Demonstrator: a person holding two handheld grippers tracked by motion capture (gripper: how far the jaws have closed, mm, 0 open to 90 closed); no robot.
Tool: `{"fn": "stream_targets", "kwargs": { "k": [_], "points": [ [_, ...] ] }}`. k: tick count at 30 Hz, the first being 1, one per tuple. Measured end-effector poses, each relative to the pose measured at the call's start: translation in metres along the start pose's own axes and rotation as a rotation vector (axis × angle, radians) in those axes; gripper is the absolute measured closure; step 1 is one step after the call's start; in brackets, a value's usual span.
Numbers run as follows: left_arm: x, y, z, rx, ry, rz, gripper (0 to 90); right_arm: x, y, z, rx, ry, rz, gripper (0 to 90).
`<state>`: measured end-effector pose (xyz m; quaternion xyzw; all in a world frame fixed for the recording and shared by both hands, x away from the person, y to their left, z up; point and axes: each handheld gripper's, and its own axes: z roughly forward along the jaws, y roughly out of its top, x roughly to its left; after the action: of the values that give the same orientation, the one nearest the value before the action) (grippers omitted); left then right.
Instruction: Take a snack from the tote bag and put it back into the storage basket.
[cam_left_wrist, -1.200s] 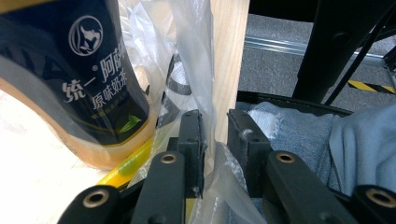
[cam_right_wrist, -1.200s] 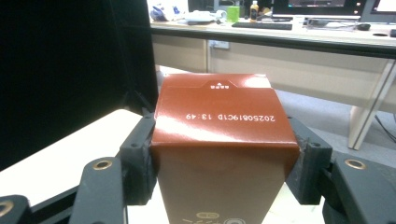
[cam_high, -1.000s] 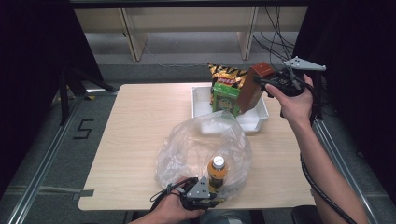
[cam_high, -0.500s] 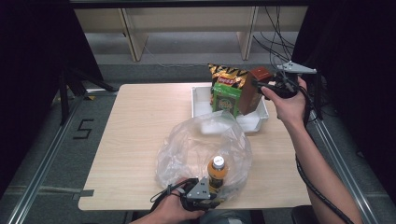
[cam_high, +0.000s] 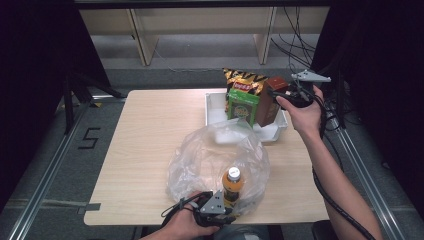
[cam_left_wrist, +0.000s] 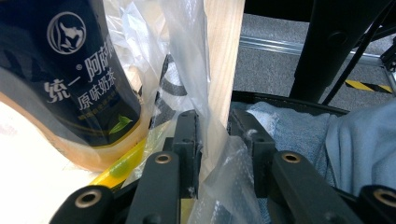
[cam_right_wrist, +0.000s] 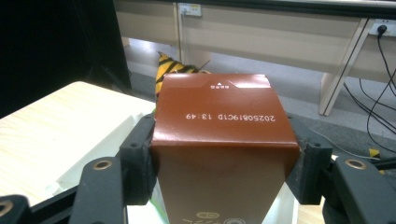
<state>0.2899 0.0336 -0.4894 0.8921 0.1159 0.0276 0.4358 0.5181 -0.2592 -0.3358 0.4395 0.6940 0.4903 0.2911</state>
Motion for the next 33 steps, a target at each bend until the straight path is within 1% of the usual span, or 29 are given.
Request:
{"fn": "stream_targets", "kwargs": {
  "k": [1,2,3,4,5,6,7,8,9,10,11,12,13,14,16,18,19,20,21,22,24,25,27,28,29,30,31,32,33],
  "points": [
    [0.0,0.0,0.0,0.002,0.0,0.001,71.4,0.0,0.0,-0.001,0.021,0.005,0.001,38.9],
    [0.0,0.0,0.0,0.004,0.0,0.004,71.4,-0.001,-0.001,0.001,0.018,-0.003,-0.003,38.9],
    [0.0,0.0,0.0,0.002,-0.004,-0.003,71.4,-0.001,-0.002,0.002,0.016,-0.004,-0.001,38.9],
    [0.0,0.0,0.0,0.01,-0.005,0.003,71.4,-0.003,-0.003,0.003,0.014,-0.005,-0.021,38.9],
    [0.0,0.0,0.001,0.002,-0.009,-0.004,71.4,-0.002,-0.003,0.003,0.019,-0.007,-0.003,38.9],
    [-0.001,-0.001,0.001,0.005,-0.007,-0.004,71.4,-0.002,-0.004,0.004,0.021,-0.004,-0.006,38.9],
    [-0.001,-0.001,0.001,0.004,-0.008,-0.004,71.4,-0.002,-0.005,0.005,0.024,-0.009,0.002,38.9],
    [-0.001,-0.001,0.001,0.005,-0.007,-0.001,71.4,-0.002,-0.005,0.005,0.028,-0.006,-0.003,38.9],
    [-0.002,-0.001,0.002,0.004,-0.01,-0.002,71.4,-0.001,-0.006,0.006,0.035,-0.013,0.013,38.9],
    [-0.002,-0.001,0.002,0.006,-0.011,-0.004,71.4,-0.002,-0.008,0.007,0.04,-0.015,0.0,38.9],
    [-0.001,-0.001,0.001,0.012,-0.009,0.003,71.4,-0.004,-0.009,0.009,0.03,-0.016,-0.026,38.9],
    [-0.001,-0.001,0.001,0.012,-0.009,0.002,71.3,-0.004,-0.009,0.009,0.041,-0.01,-0.013,38.9],
    [-0.001,-0.001,0.001,0.01,-0.006,0.001,71.3,-0.002,-0.01,0.009,0.054,-0.018,0.018,38.9],
    [-0.001,-0.001,0.001,0.011,-0.008,0.001,71.3,-0.004,-0.011,0.011,0.042,-0.018,0.008,38.9],
    [-0.001,-0.001,0.001,0.01,-0.007,0.001,71.3,-0.006,-0.013,0.012,0.042,-0.018,-0.007,38.9],
    [-0.001,-0.001,0.001,0.009,-0.007,-0.003,71.2,-0.006,-0.014,0.013,0.054,-0.02,0.004,38.9],
    [-0.001,-0.001,0.001,0.008,-0.005,-0.004,71.2,-0.004,-0.014,0.013,0.058,-0.021,0.02,38.9],
    [-0.001,-0.001,0.001,0.009,-0.008,-0.001,71.1,-0.004,-0.014,0.013,0.061,-0.025,0.017,38.9],
    [-0.001,-0.001,0.001,0.01,-0.008,-0.001,71.1,-0.005,-0.015,0.014,0.058,-0.027,0.002,38.9],
    [-0.001,-0.001,0.001,0.008,-0.005,-0.002,71.1,-0.005,-0.016,0.015,0.059,-0.03,0.006,38.9],
    [-0.001,-0.001,0.001,0.01,-0.007,-0.002,71.1,-0.004,-0.017,0.015,0.076,-0.023,0.029,38.9],
    [-0.001,-0.001,0.001,0.01,-0.007,-0.001,71.0,-0.006,-0.018,0.016,0.061,-0.039,0.0,38.9],
    [-0.001,-0.001,0.001,0.008,-0.005,-0.002,71.0,-0.005,-0.02,0.017,0.076,-0.037,0.011,38.9],
    [-0.001,-0.001,0.001,0.008,-0.005,-0.001,71.0,-0.004,-0.02,0.018,0.073,-0.032,0.022,38.9],
    [-0.001,-0.001,0.001,0.01,-0.007,-0.003,71.0,-0.005,-0.021,0.019,0.08,-0.038,0.017,38.9],
    [-0.001,-0.001,0.001,0.008,-0.005,-0.003,71.0,-0.004,-0.022,0.021,0.058,-0.046,0.022,38.8],
    [-0.001,-0.001,0.001,0.009,-0.005,-0.002,71.0,-0.004,-0.021,0.02,0.075,-0.039,0.025,38.8],
    [-0.001,-0.001,0.001,0.011,-0.008,0.0,71.0,-0.005,-0.022,0.021,0.077,-0.04,0.012,38.9],
    [-0.001,-0.001,0.001,0.011,-0.008,0.001,71.0,-0.005,-0.023,0.021,0.079,-0.043,0.014,38.9]
  ]
}}
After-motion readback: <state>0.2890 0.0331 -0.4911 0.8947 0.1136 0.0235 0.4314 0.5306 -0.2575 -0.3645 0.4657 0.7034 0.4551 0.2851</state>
